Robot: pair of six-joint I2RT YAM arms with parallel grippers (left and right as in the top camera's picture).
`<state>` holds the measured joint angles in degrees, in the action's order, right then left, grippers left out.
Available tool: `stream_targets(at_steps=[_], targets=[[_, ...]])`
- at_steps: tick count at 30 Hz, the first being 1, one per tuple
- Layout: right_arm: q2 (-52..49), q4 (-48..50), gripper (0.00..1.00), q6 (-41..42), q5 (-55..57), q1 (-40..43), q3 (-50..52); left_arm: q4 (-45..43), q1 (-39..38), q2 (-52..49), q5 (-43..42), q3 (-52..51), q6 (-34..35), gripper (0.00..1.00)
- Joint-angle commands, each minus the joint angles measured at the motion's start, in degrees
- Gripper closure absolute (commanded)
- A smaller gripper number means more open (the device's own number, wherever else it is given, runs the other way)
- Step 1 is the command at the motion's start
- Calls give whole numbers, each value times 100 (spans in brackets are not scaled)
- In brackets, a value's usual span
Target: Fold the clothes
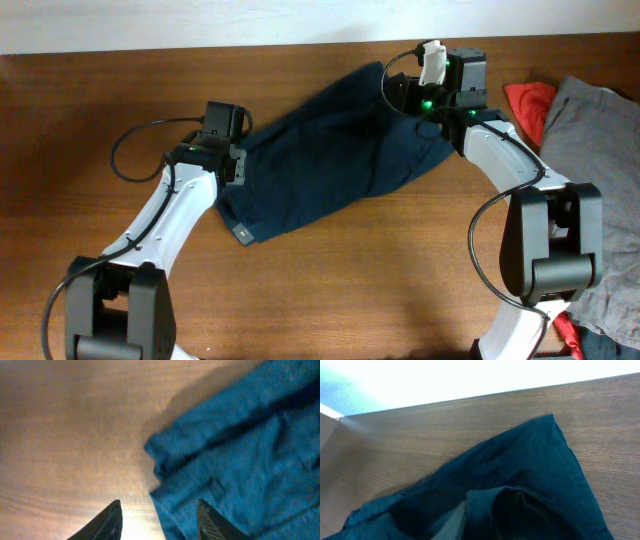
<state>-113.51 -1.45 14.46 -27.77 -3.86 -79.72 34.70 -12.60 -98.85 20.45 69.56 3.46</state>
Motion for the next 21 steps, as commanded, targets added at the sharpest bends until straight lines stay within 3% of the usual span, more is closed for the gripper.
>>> stream_targets(at_steps=[1,4,6,8,12,15,19,21], targets=[[-52,-195,59,-50,367,15,-109,-188,74,-68,345,76,-92,51],[-22,-769,55,-50,719,203,-116,44,199,-13,74,157,-92,51],[52,-1429,46,-48,968,466,-138,466,278,90,-828,232,-94,51],[153,-1971,44,-48,800,737,-164,758,304,173,-1814,236,-92,51],[369,-3047,60,-271,-404,1106,-203,1113,302,170,-3171,149,-92,51],[387,-3788,59,-789,-752,1084,-201,1054,304,142,-3185,-59,-92,51],[323,-4238,57,-929,-216,883,-48,516,304,-4,-3117,-485,-94,51],[304,-4273,43,-610,420,772,46,138,304,-173,-3067,-669,-94,50]])
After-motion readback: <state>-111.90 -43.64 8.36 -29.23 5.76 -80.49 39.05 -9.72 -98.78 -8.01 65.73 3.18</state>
